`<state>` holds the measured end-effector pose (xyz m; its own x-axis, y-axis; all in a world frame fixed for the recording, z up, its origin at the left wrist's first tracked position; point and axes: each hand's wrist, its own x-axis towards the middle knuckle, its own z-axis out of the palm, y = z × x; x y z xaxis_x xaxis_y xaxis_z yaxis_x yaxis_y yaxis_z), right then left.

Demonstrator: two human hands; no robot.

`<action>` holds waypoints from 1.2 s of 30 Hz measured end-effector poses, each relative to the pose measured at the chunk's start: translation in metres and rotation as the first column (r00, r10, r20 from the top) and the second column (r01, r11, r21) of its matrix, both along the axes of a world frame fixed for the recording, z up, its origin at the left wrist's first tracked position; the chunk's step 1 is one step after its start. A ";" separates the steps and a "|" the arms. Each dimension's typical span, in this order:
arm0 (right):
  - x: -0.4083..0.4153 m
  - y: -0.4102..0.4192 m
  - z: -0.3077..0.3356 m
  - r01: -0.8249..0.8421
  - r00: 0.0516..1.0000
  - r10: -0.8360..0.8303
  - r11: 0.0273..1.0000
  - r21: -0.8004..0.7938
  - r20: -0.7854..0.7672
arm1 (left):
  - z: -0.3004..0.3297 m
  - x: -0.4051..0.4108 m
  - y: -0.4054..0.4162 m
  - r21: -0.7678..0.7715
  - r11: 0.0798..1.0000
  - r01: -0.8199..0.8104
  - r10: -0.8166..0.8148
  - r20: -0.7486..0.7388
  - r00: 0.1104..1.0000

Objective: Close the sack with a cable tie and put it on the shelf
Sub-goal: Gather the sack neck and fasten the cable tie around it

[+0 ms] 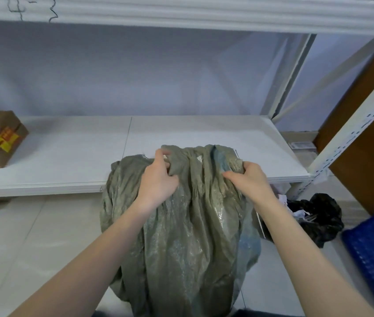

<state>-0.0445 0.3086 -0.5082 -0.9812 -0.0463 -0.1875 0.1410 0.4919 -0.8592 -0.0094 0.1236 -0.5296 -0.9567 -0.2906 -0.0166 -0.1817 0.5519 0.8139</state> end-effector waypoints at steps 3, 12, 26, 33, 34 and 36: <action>0.010 -0.006 0.006 -0.043 0.995 0.032 0.993 -0.110 -0.099 | 0.018 0.001 0.003 0.363 0.931 -0.048 0.075 -0.061 0.995; 0.029 -0.018 0.016 -0.277 0.945 0.207 0.920 -0.279 -0.254 | 0.053 0.016 0.021 0.711 0.686 0.153 -0.132 -0.086 0.988; 0.031 -0.032 0.014 -0.231 0.973 0.209 0.911 -0.341 -0.098 | 0.060 0.019 0.031 0.701 0.699 0.142 0.078 -0.273 0.959; 0.040 -0.034 0.018 -0.331 0.936 0.345 0.788 -0.519 -0.074 | 0.054 0.024 0.036 0.832 0.549 0.075 -0.092 -0.029 0.995; 0.039 -0.033 0.018 -0.304 0.947 0.310 0.796 -0.523 -0.078 | 0.056 0.022 0.036 0.784 0.615 0.089 -0.082 -0.049 0.995; 0.038 -0.034 0.018 -0.251 0.967 0.238 0.831 -0.496 -0.091 | 0.059 0.021 0.035 0.511 0.851 0.120 -0.059 -0.135 0.989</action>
